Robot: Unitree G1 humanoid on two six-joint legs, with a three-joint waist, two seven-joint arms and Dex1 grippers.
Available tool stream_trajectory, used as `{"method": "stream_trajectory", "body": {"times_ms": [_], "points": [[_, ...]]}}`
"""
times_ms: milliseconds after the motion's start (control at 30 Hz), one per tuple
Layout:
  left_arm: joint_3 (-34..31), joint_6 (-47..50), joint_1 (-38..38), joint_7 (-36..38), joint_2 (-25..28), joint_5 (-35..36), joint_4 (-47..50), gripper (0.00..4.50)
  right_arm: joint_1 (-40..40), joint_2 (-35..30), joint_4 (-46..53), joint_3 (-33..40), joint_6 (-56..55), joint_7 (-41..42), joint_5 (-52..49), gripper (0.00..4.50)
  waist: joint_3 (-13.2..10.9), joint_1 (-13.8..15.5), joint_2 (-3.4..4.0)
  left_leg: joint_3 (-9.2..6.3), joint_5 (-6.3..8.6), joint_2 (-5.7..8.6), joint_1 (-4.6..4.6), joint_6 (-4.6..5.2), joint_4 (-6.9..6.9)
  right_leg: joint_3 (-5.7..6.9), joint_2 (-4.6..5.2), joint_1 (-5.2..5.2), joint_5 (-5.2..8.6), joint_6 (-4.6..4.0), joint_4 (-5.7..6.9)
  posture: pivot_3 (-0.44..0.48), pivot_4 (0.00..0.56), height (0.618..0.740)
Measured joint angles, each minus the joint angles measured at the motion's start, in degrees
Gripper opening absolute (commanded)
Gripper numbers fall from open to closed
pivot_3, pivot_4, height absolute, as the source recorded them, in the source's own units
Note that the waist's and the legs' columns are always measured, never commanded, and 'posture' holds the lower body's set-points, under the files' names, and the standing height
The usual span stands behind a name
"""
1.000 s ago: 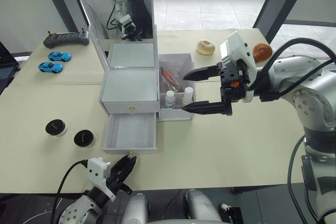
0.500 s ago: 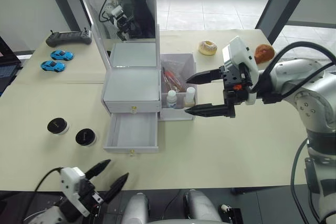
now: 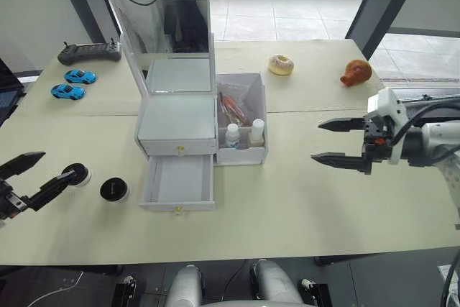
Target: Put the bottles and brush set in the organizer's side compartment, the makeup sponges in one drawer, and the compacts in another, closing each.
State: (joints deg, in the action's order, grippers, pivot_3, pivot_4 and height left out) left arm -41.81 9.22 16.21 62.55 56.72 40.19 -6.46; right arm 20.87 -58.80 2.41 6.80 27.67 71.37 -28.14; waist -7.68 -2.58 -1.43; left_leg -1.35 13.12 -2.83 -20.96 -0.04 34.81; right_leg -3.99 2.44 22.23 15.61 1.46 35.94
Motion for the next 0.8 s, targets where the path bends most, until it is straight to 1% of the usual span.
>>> {"method": "stream_trajectory", "body": {"times_ms": [67,100,167,267,300,400,500,533,600,633,700,733,800], "points": [[0.01,0.82,-2.04,2.28,2.95,-1.39,-4.43,4.46,-2.29,-1.46,-2.63,1.95,-1.85,1.36,0.57,4.50,-0.01,0.08,0.01,0.00,0.00,0.00,0.01,0.00,0.00,0.01,0.00,0.00,0.01,0.00,0.00,0.000,0.150,0.740],[-0.02,1.03,-3.35,3.21,4.34,-1.98,-6.38,4.46,-3.55,-2.05,-3.90,2.96,-2.96,1.94,1.08,4.50,-0.01,0.13,0.01,0.00,0.00,0.00,0.02,0.00,0.00,0.01,0.00,0.00,0.11,-0.14,0.00,0.000,0.150,0.740],[-0.44,1.04,-5.25,4.23,6.03,-2.71,-8.65,4.46,-5.21,-3.01,-6.06,3.96,-5.18,2.77,2.23,4.50,-0.01,0.14,0.01,0.03,0.00,-0.01,0.06,0.00,0.00,0.00,0.03,-0.03,0.21,-0.28,0.00,0.000,0.150,0.740],[-0.33,1.04,-7.42,5.68,6.64,-4.09,-10.54,4.46,-5.91,-3.06,-8.64,4.25,-8.07,3.73,3.40,4.50,-0.03,-0.09,0.08,0.09,0.00,-0.01,0.11,0.00,-0.04,-0.06,0.02,-0.03,0.14,-0.16,0.04,0.000,0.150,0.740],[0.16,1.04,-7.72,5.99,6.63,-4.50,-10.90,4.46,-5.90,-3.06,-9.26,4.24,-8.69,3.94,3.69,4.50,-0.04,-0.12,0.12,0.09,0.00,-0.02,0.12,0.00,-0.06,-0.06,0.02,-0.02,0.02,0.03,0.07,0.000,0.150,0.740],[0.66,0.98,-8.69,6.10,6.29,-6.32,-11.34,4.46,-4.81,-2.63,-9.39,4.23,-8.75,3.89,3.71,4.50,-0.05,-0.09,0.14,0.08,0.00,-0.04,0.14,0.00,-0.07,-0.06,-0.02,-0.01,0.02,0.03,0.12,0.000,0.150,0.740],[0.77,1.13,-8.68,5.49,5.33,-7.33,-10.12,4.46,0.54,-0.44,-6.19,3.65,-5.09,2.90,1.32,4.50,-0.06,-0.29,0.17,0.10,0.00,-0.04,0.15,-0.01,-0.06,-0.11,-0.02,-0.01,0.00,0.02,0.14,0.000,0.150,0.740],[0.67,1.42,-8.55,5.24,4.77,-7.36,-9.09,4.46,2.52,-0.52,-3.67,2.55,-3.08,3.17,0.19,4.50,-0.08,-0.21,0.20,0.08,0.00,-0.05,0.14,-0.01,-0.07,-0.10,-0.02,-0.01,-0.01,0.00,0.15,0.000,0.150,0.740],[-0.05,4.00,-7.11,3.89,3.45,-7.22,-6.15,4.46,6.70,-2.81,1.27,-1.82,2.90,4.87,-0.81,4.50,-0.12,-0.01,0.25,0.07,0.00,-0.08,0.14,-0.01,-0.08,-0.07,0.00,0.00,-0.08,-0.14,0.13,0.000,0.150,0.740],[-0.81,5.21,-5.72,3.29,2.82,-7.20,-4.78,4.46,8.65,-2.92,2.75,-3.46,5.10,5.20,-1.28,4.50,-0.10,0.05,0.19,0.06,0.00,-0.10,0.14,-0.01,-0.08,-0.03,0.00,0.00,-0.07,-0.17,0.11,0.000,0.150,0.740],[-3.08,7.55,-0.13,1.35,-0.20,-7.58,-0.12,4.46,15.44,-0.42,5.04,-6.54,10.45,4.50,-2.80,4.50,-0.08,-0.51,0.13,0.13,0.01,-0.12,0.15,-0.02,-0.09,-0.10,0.08,0.02,-0.10,-0.19,0.10,0.000,0.150,0.740],[-3.25,8.38,1.22,0.69,-1.22,-7.80,1.48,4.46,17.14,0.32,5.82,-7.04,11.67,4.44,-3.61,4.50,-0.09,-0.44,0.13,0.10,0.01,-0.11,0.13,-0.02,-0.08,-0.06,0.10,0.01,-0.10,-0.19,0.11,0.000,0.150,0.740],[-4.86,11.76,5.31,-3.12,-5.16,-8.07,7.17,4.46,20.95,1.42,8.09,-8.86,12.88,5.72,-5.00,4.50,-0.09,-0.07,0.11,0.05,0.01,-0.12,0.13,-0.02,-0.08,0.02,0.10,0.01,-0.10,-0.20,0.09,0.000,0.150,0.740]]}}
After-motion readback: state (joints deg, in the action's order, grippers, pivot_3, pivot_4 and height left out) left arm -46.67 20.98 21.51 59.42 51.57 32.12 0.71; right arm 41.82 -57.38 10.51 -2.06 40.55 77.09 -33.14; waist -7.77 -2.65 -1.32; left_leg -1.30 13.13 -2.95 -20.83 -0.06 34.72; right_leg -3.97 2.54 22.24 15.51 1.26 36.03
